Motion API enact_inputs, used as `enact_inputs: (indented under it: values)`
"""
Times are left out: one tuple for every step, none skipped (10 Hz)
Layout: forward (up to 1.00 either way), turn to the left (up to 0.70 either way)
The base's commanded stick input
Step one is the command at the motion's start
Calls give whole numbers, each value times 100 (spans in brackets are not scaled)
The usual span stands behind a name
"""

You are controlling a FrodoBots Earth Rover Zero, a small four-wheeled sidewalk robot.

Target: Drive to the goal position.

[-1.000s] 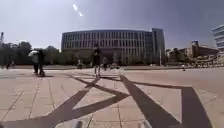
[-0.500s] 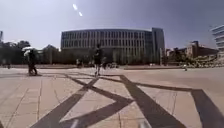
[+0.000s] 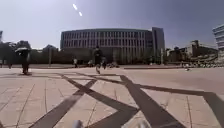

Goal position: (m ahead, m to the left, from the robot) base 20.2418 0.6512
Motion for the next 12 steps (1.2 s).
enact_inputs:
  values:
    - [70, 0]
    - [70, 0]
    - [70, 0]
    - [70, 0]
    - [70, 0]
    - [70, 0]
    - [70, 0]
    - [70, 0]
    - [70, 0]
    - [70, 0]
    - [70, 0]
    - [70, 0]
